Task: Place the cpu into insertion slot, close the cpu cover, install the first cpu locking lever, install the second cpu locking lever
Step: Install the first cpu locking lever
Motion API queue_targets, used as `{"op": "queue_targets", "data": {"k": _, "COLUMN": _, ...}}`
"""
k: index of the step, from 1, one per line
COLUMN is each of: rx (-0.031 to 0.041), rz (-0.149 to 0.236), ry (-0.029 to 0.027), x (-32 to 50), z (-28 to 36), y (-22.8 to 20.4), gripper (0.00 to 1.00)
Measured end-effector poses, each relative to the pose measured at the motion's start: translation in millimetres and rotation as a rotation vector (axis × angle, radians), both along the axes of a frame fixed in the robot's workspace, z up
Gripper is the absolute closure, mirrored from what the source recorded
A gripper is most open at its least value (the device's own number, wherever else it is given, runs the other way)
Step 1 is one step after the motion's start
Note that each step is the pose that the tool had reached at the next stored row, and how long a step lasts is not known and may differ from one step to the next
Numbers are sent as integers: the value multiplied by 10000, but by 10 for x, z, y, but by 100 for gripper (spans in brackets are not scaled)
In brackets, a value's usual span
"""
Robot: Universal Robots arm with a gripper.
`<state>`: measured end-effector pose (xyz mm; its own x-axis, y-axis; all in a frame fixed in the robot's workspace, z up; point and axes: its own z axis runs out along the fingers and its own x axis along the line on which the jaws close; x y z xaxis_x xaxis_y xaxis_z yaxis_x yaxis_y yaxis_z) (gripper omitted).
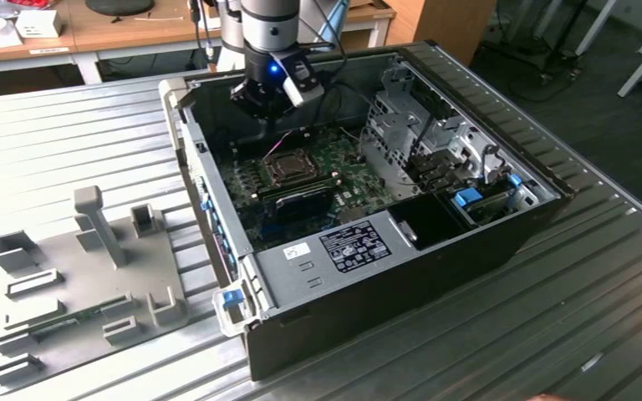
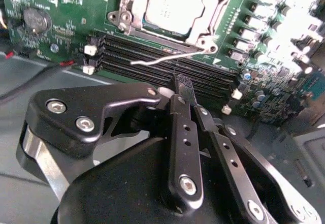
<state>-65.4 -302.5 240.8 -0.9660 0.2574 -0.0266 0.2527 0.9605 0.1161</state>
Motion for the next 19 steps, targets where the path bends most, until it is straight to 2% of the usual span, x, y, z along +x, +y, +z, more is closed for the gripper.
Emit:
{"op": "queue_targets", "data": {"k": 2, "rx": 0, "rz": -108, "ry": 1, "x": 0, "z": 0, "y": 0, "gripper": 89}}
{"op": "queue_targets", "data": {"k": 10, "rx": 8, "rz": -116, "ry": -1, "x": 1, "z": -1, "y": 0, "gripper": 89}}
{"op": "queue_targets", "data": {"k": 13, "rx": 134, "rz": -115, "ry": 1, "x": 1, "z": -1, "y": -4, "gripper": 89}}
{"op": "queue_targets", "data": {"k": 15, "rx": 178, "rz": -114, "ry": 1, "x": 1, "z": -1, "y": -6, "gripper": 89}}
{"op": "queue_targets", "data": {"k": 16, "rx": 222, "rz": -114, "ry": 1, "x": 1, "z": -1, "y": -8, "gripper": 89}}
{"op": "queue_targets", "data": {"k": 19, "rx": 232, "rz": -115, "ry": 1, "x": 1, "z": -1, "y": -8, "gripper": 89}}
